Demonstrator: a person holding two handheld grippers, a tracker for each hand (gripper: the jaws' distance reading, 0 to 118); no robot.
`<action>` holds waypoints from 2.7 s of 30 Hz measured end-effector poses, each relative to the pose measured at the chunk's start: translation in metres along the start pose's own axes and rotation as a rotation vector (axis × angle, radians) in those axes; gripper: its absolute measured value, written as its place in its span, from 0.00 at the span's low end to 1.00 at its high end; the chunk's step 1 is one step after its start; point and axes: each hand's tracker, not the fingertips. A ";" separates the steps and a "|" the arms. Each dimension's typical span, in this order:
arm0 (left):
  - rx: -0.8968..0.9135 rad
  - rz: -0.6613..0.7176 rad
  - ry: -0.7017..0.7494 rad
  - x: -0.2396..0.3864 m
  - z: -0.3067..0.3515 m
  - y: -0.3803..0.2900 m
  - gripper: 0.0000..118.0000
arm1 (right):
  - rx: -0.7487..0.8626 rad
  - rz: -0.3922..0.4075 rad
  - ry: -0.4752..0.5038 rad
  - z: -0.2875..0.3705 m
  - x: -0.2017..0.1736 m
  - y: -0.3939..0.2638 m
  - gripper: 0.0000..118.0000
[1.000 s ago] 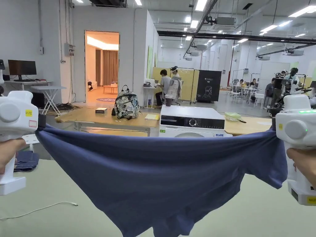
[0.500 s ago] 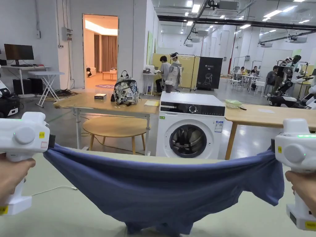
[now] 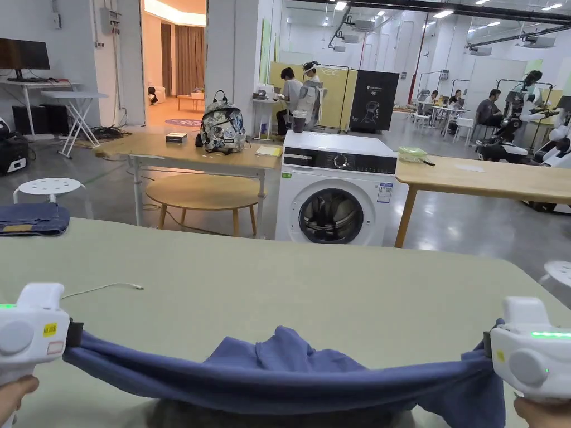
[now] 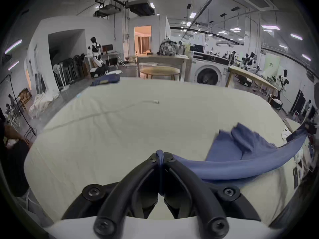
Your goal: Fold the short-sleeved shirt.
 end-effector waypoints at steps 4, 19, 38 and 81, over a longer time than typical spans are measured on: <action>-0.074 0.006 -0.024 -0.008 -0.002 -0.051 0.00 | -0.063 0.037 0.018 0.010 -0.007 -0.047 0.03; -0.220 0.047 0.003 -0.024 -0.026 -0.143 0.00 | -0.210 0.028 0.016 -0.009 0.002 -0.151 0.04; 0.280 -0.037 -0.074 0.110 0.055 -0.077 0.29 | 0.225 -0.147 0.201 0.092 -0.117 -0.057 0.13; -0.420 0.196 0.123 -0.029 -0.044 -0.129 0.53 | 0.097 -0.009 0.290 0.042 -0.179 -0.085 0.00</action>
